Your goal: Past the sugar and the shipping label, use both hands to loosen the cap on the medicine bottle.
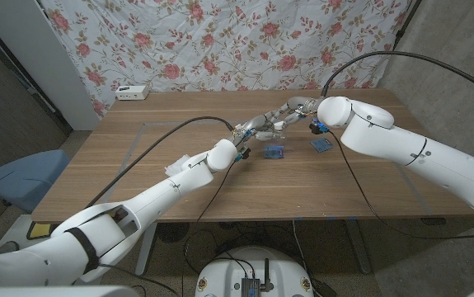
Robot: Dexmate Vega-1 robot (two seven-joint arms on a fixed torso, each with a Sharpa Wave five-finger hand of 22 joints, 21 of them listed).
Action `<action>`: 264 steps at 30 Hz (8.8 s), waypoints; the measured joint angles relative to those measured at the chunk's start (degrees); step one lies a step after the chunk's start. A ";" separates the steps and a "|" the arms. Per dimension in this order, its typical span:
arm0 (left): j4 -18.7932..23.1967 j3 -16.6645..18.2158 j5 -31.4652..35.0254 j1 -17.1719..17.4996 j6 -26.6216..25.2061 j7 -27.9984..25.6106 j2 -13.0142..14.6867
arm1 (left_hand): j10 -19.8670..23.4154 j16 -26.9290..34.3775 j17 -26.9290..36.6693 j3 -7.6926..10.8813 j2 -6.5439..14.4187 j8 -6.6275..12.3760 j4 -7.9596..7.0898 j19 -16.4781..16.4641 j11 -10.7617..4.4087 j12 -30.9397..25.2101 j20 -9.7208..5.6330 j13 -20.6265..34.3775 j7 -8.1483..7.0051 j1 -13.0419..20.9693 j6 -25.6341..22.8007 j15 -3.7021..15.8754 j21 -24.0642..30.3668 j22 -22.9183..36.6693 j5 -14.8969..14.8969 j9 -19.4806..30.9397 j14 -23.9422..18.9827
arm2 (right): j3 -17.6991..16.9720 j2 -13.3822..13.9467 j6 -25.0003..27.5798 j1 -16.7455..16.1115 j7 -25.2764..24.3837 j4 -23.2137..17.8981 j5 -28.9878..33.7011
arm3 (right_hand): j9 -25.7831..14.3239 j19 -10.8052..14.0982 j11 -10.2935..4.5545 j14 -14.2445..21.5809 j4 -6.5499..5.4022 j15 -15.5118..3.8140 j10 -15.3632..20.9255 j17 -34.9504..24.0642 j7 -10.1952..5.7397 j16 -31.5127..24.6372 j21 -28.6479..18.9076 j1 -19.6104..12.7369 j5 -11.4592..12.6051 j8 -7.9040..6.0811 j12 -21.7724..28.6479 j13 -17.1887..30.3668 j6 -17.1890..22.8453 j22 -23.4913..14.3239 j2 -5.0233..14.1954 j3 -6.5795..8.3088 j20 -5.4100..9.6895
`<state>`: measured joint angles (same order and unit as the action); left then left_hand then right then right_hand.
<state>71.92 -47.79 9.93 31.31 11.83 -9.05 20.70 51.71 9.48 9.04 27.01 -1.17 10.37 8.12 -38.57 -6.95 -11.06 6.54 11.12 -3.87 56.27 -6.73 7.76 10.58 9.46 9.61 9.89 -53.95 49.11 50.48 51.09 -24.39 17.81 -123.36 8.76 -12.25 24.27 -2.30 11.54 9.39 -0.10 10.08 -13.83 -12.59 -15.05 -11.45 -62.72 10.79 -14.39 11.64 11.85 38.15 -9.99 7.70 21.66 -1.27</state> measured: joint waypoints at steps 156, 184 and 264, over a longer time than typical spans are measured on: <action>0.17 -1.89 6.62 -4.16 -1.54 0.11 1.03 | 0.21 0.00 -0.02 2.22 -1.02 0.00 0.47 0.00 0.22 0.00 0.00 -0.08 0.00 -0.85 0.00 0.00 0.00 0.00 0.17 0.00 0.00 | 8.88 -4.81 5.53 5.44 6.09 4.52 19.82 | -3.52 7.89 7.51 5.16 0.16 5.52 2.34 1.68 4.57 1.91 0.37 13.96 0.26 -5.77 0.72 0.54 4.26 0.10 -6.62 -5.34 -10.94; -0.28 -1.83 6.28 -4.09 -1.34 0.29 0.93 | 0.20 0.16 -0.02 2.39 -1.21 0.00 0.31 0.00 0.20 0.00 0.00 -0.05 0.00 -0.75 0.00 0.00 0.00 0.00 0.16 0.00 0.00 | 6.73 -4.59 4.33 4.78 5.83 4.63 14.64 | -2.63 8.09 5.77 4.16 0.20 4.83 1.38 1.15 0.56 1.77 0.37 9.37 0.47 -4.88 0.15 0.53 1.84 0.10 -3.23 -1.41 -10.90; 4.31 -0.96 6.38 -1.30 -3.15 -0.13 2.62 | 0.11 0.28 -0.03 3.34 -1.21 0.00 0.31 0.00 0.11 0.00 0.00 -0.03 0.01 -1.53 0.00 -0.09 0.00 0.00 0.15 0.00 -0.10 | -0.43 0.14 -0.58 1.35 1.71 0.88 -1.91 | 0.45 3.47 4.89 -1.24 0.10 5.53 -3.90 0.79 -0.08 2.50 0.66 0.48 1.23 2.93 -0.43 0.53 -6.47 0.10 -2.48 0.99 -11.05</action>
<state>76.23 -48.75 16.31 30.00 8.68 -9.17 23.32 51.82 9.77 9.01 30.35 -2.38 10.37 8.44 -38.57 -6.84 -11.06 6.54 11.08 -3.87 54.74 -6.73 7.67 10.58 9.46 9.76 9.89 -54.05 48.68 50.61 50.51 -23.04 19.51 -122.48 6.85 -11.80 27.74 2.59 10.29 9.49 5.43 6.18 -13.04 -12.67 -12.55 -10.78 -62.25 12.01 -11.46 11.22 12.37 31.68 -9.88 5.22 22.65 -12.32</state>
